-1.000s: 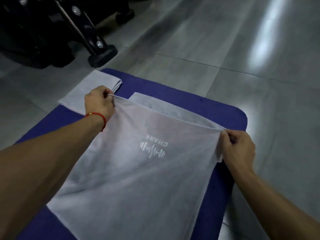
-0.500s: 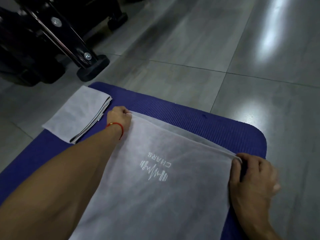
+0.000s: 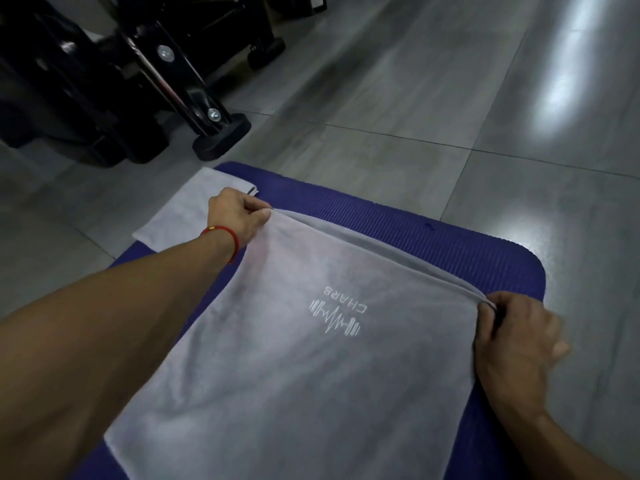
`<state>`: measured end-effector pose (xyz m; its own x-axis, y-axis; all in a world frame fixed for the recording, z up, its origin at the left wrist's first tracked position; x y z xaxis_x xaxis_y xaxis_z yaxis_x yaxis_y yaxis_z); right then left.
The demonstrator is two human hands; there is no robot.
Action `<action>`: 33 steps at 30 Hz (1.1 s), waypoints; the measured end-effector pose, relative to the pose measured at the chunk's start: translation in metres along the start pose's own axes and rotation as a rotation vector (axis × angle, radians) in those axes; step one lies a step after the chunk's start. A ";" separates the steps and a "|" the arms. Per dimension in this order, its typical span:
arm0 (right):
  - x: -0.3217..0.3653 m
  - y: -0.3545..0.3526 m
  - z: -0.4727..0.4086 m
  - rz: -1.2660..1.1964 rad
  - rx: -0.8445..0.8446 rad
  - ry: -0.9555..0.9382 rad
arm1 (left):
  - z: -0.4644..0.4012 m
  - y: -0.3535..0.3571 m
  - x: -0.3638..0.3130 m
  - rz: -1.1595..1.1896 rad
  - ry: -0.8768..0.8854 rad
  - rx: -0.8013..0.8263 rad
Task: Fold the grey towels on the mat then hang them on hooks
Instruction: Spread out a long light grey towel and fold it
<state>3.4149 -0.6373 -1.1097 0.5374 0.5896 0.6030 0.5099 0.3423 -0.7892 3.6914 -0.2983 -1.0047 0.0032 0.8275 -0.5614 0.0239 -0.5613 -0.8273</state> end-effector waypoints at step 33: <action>0.481 -0.225 0.182 -0.466 0.788 -0.880 | 0.427 -0.531 0.198 0.017 -0.139 -0.586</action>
<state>3.4363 -0.2978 -0.6631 -0.3644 0.4783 0.7990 -0.1692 0.8097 -0.5619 3.2524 0.1590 -0.6855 -0.1211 0.7874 -0.6044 0.5725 -0.4420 -0.6905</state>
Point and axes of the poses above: each hand's wrist, its own z-axis away from the middle knuckle, its own y-axis out of the palm, x = y × z, the point moved 7 cm from there along -z, towards the middle knuckle, and after that the axes turned 1 degree about x, right-handed, at the moved point
